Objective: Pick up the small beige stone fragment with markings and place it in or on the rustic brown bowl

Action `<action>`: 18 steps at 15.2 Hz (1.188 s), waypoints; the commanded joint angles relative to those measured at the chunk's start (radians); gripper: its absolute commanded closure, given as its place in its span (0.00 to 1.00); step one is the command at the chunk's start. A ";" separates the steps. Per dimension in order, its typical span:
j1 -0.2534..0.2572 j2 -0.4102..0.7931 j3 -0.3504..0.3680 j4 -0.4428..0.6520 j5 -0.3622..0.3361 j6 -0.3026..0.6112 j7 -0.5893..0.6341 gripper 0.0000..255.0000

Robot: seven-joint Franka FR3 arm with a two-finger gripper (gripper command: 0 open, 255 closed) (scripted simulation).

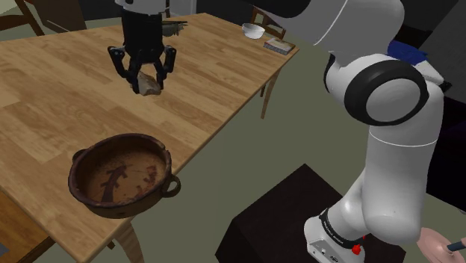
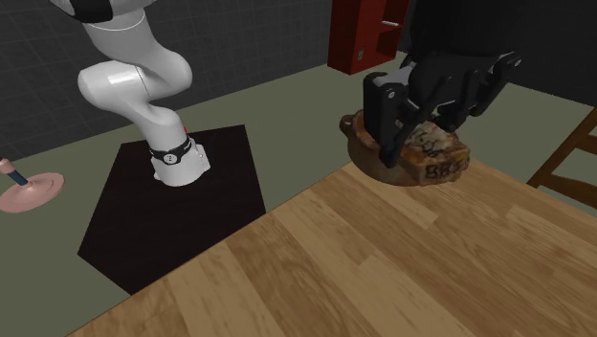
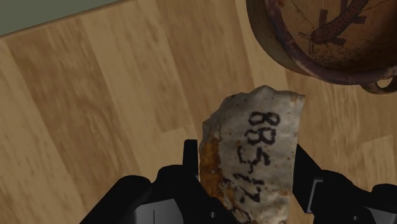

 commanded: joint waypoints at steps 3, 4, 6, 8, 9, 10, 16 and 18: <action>0.026 -0.054 0.018 -0.085 0.013 0.036 0.055 1.00; 0.035 -0.070 0.024 -0.114 0.017 0.050 0.073 1.00; 0.054 -0.098 0.036 -0.163 0.023 0.073 0.111 1.00; 0.076 -0.120 0.049 -0.201 0.028 0.093 0.149 1.00; 0.088 -0.129 0.055 -0.217 0.030 0.102 0.168 1.00; 0.100 -0.136 0.061 -0.231 0.031 0.110 0.188 1.00; 0.139 -0.165 0.083 -0.324 0.036 0.181 0.254 1.00; 0.134 -0.171 0.082 -0.360 0.039 0.211 0.251 1.00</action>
